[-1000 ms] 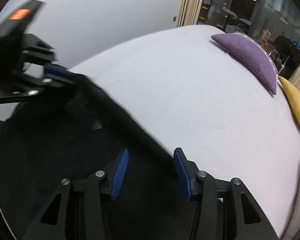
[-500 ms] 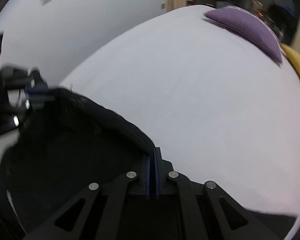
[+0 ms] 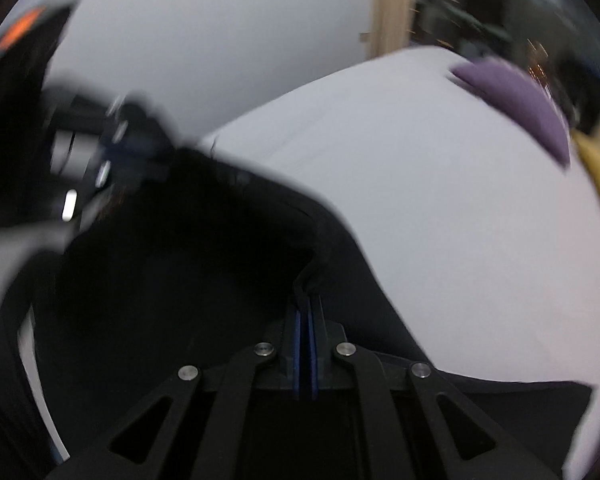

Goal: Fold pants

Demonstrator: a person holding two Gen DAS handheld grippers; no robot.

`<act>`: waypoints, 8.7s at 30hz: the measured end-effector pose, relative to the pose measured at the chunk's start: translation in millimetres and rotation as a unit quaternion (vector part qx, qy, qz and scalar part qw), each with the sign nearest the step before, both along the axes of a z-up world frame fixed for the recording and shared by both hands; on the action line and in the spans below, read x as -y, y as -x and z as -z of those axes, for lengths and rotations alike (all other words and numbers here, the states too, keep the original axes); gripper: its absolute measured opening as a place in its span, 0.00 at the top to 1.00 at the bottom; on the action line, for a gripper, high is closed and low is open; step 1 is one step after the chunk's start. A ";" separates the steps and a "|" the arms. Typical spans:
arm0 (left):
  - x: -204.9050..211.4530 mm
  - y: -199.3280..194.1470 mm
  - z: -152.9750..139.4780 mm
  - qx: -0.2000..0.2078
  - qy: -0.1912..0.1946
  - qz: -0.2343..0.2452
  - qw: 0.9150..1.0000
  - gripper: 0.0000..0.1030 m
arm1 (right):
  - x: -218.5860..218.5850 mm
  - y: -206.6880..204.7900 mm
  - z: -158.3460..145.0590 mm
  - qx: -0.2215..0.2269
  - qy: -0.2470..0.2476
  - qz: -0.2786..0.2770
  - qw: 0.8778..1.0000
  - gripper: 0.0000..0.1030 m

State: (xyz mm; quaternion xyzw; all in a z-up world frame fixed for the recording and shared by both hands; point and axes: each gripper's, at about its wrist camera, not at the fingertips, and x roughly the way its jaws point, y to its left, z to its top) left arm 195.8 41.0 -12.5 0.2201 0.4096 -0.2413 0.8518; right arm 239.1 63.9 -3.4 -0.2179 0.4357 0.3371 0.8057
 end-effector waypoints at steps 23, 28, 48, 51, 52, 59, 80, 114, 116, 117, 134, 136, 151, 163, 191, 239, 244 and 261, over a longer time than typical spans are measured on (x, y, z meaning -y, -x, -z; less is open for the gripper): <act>34.6 211.4 72.0 -0.022 -0.116 0.201 0.972 0.93 | -26.8 223.1 82.3 0.200 0.329 -0.221 0.896 0.96; 32.9 216.3 73.6 -0.026 -0.117 0.212 0.970 0.93 | -27.9 235.5 82.8 0.208 0.344 -0.221 0.889 0.96; 20.6 185.0 86.2 -0.014 -0.103 0.198 0.975 0.90 | -37.8 257.1 98.7 0.192 0.355 -0.193 0.894 0.95; 16.6 186.3 83.7 -0.019 -0.104 0.183 0.978 0.87 | -39.4 264.9 101.9 0.191 0.352 -0.182 0.898 0.93; 15.0 184.6 81.3 -0.032 -0.100 0.177 0.979 0.85 | -39.7 262.7 102.3 0.193 0.351 -0.177 0.899 0.93; 0.3 176.4 59.4 -0.093 -0.079 0.158 0.980 0.77 | -41.1 258.8 102.4 0.186 0.339 -0.147 0.911 0.93; 55.0 85.4 108.1 -0.183 0.105 -0.037 0.977 0.78 | 52.6 214.3 21.4 0.097 0.023 0.123 0.987 0.20; 31.1 70.4 120.4 -0.215 0.135 -0.100 0.962 0.78 | 399.6 -16.8 104.1 -0.157 -0.464 0.562 0.666 0.93; 34.0 71.7 120.1 -0.214 0.135 -0.101 0.962 0.78 | 402.2 -11.9 94.3 -0.139 -0.453 0.566 0.674 0.95; 33.8 72.0 119.9 -0.213 0.135 -0.102 0.962 0.78 | 402.6 -4.5 85.6 -0.124 -0.452 0.565 0.679 0.95; 35.9 80.1 116.4 -0.206 0.133 -0.105 0.964 0.78 | 485.9 249.2 83.6 -0.009 -0.381 0.722 0.578 0.96; 38.6 81.0 114.2 -0.205 0.131 -0.106 0.964 0.78 | 483.9 251.4 87.9 -0.009 -0.370 0.725 0.581 0.96; 47.2 88.0 106.4 -0.205 0.126 -0.097 0.966 0.78 | 483.6 241.3 82.8 -0.034 -0.292 0.747 0.597 0.88; 34.5 97.3 112.1 -0.191 0.148 -0.106 0.965 0.78 | 343.4 207.6 8.7 -0.051 -0.348 0.557 0.753 0.61; 2.8 124.5 106.9 -0.183 0.164 -0.103 0.964 0.78 | 246.9 188.0 91.7 -0.327 -0.472 0.434 0.694 0.60; 60.8 68.5 67.4 -0.149 0.184 -0.083 0.968 0.77 | 239.1 206.4 92.2 -0.331 -0.409 0.407 0.747 0.65; 53.4 48.5 99.0 -0.177 0.195 -0.110 0.958 0.77 | 261.8 176.4 48.2 -0.241 -0.454 0.394 0.762 0.68; 55.6 60.6 109.4 -0.168 0.193 -0.118 0.959 0.78 | 389.9 82.9 134.9 -0.152 -0.545 0.546 0.618 1.00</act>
